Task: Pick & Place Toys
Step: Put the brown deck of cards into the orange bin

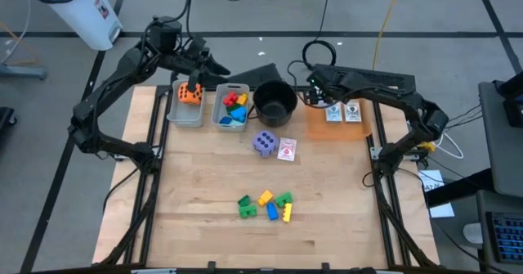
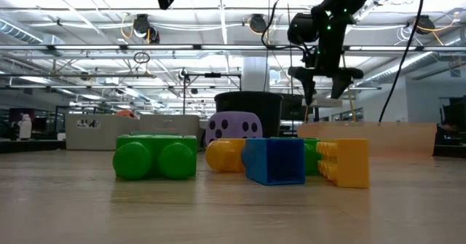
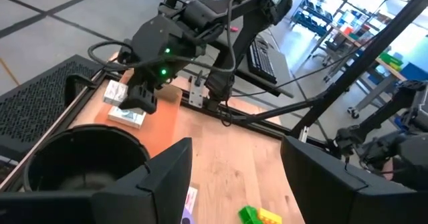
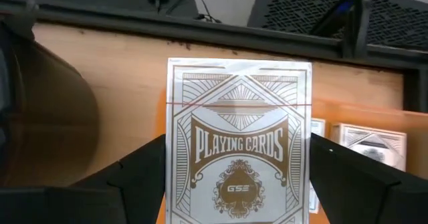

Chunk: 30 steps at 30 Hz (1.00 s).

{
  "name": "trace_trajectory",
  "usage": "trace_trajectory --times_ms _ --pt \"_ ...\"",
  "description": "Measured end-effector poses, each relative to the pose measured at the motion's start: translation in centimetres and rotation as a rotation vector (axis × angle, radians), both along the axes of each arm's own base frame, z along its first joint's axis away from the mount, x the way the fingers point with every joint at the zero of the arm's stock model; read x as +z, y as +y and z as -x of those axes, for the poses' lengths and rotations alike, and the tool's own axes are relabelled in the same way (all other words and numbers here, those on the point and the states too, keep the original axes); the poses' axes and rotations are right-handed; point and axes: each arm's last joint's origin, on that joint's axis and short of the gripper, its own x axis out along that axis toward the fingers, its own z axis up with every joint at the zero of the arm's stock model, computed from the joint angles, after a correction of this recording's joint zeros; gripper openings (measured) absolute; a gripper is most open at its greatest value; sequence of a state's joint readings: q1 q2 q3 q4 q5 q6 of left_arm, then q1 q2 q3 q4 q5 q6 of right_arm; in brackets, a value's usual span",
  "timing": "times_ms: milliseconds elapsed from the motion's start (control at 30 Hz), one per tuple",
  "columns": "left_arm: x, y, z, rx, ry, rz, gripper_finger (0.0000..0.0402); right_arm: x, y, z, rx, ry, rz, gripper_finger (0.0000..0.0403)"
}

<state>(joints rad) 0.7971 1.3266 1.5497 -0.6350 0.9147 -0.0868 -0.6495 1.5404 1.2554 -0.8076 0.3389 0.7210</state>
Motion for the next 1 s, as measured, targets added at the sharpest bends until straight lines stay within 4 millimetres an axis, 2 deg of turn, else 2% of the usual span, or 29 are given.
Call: trace_trajectory --times_ms 133,300,500,1000 --pt "0.0 0.0 0.0 0.004 0.002 -0.001 0.0235 -0.9 0.1 0.0 -0.020 -0.024 0.005 0.0301" --pt "0.0 0.1 0.0 0.021 0.008 -0.006 0.0235 -3.0 0.8 0.6 -0.052 0.009 -0.041 0.0301" --pt "0.0 0.1 0.0 0.023 0.009 -0.008 0.0235 -4.7 1.4 0.4 -0.060 -0.056 -0.045 0.0301" --pt "0.0 0.1 0.0 0.024 0.009 -0.006 0.0234 -6.1 0.2 0.5 -0.090 -0.088 -0.020 0.0301"
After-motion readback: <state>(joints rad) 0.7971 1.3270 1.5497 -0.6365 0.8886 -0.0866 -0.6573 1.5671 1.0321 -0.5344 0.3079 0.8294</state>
